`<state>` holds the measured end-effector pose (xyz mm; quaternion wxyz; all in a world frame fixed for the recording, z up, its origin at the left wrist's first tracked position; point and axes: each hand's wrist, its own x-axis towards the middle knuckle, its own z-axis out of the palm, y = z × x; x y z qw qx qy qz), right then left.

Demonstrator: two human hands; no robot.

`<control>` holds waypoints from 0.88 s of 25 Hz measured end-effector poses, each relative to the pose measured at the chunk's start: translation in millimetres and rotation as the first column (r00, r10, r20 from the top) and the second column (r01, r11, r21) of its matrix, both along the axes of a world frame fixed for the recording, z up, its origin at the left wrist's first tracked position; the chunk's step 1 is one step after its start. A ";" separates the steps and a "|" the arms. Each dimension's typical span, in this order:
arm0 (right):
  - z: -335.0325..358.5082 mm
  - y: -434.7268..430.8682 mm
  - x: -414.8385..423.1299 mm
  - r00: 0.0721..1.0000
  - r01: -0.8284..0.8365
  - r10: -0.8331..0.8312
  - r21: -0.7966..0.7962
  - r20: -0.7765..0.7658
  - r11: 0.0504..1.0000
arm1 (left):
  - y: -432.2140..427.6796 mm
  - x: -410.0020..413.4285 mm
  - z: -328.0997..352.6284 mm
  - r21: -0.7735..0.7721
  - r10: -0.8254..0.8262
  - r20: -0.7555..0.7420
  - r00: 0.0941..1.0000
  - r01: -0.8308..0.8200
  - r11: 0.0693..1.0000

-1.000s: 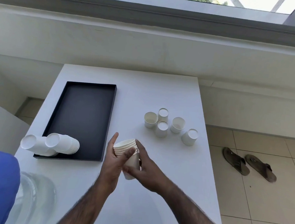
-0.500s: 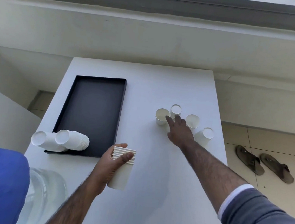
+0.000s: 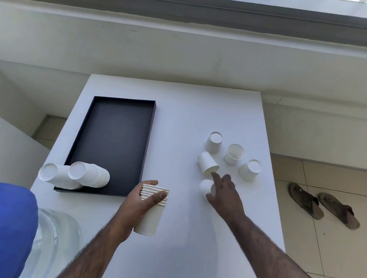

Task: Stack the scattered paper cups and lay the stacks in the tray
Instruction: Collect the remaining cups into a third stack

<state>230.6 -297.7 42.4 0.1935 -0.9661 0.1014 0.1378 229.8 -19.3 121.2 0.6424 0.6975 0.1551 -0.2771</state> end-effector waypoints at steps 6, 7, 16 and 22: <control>5.3 -11.7 -23.9 0.988 0.142 -0.142 -0.006 -0.065 0.990 | -9.6 -8.6 6.4 0.024 -0.058 0.028 0.998 0.058 0.998; 6.1 -11.6 -29.4 0.986 0.135 -0.137 -0.029 -0.092 0.990 | -10.3 -10.9 6.8 0.031 -0.068 0.034 0.997 0.067 0.997; 74.8 5.0 -66.4 0.837 0.524 -0.354 0.798 -0.417 0.299 | -14.0 -31.4 14.6 0.174 -0.234 0.102 0.967 0.214 0.961; 137.8 46.5 -74.6 0.997 0.070 -0.065 0.875 -0.044 0.479 | -23.5 -37.3 32.5 0.204 -0.416 0.195 0.888 0.379 0.903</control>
